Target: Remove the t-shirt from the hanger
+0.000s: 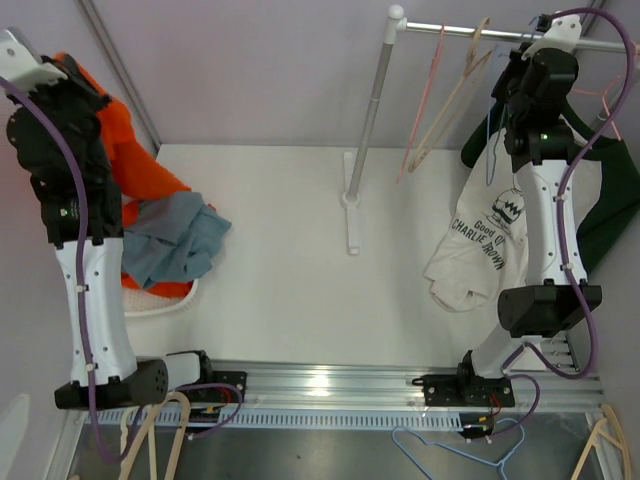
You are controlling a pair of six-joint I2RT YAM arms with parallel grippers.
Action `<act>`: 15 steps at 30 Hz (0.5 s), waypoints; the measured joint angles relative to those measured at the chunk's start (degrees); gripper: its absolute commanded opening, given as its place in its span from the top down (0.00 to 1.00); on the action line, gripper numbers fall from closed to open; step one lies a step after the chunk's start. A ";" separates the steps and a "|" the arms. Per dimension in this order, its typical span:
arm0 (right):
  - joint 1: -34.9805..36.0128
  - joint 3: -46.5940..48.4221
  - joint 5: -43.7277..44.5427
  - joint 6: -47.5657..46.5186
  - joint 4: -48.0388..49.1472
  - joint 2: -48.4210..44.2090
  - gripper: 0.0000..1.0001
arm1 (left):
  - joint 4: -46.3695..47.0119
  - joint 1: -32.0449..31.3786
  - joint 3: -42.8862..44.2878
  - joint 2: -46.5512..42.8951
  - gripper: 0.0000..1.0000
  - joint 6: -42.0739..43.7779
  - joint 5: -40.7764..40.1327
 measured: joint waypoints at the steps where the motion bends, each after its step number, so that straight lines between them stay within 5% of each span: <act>1: -0.31 0.00 -0.35 0.17 0.02 0.17 1.00 | 0.04 0.00 -4.07 -1.88 0.99 -1.09 0.26; 9: -1.49 -0.17 -2.51 1.05 -0.17 1.25 0.99 | -4.09 -3.37 -32.68 -13.55 0.99 -12.22 -0.90; 13: -1.55 -0.24 -2.99 1.07 -0.11 1.25 0.89 | -11.30 -5.31 -37.38 -15.13 0.99 -16.11 -2.40; 15: -1.55 -0.24 -3.32 1.14 -0.07 1.25 0.84 | -13.84 -5.31 -37.81 -14.97 0.88 -17.66 -2.38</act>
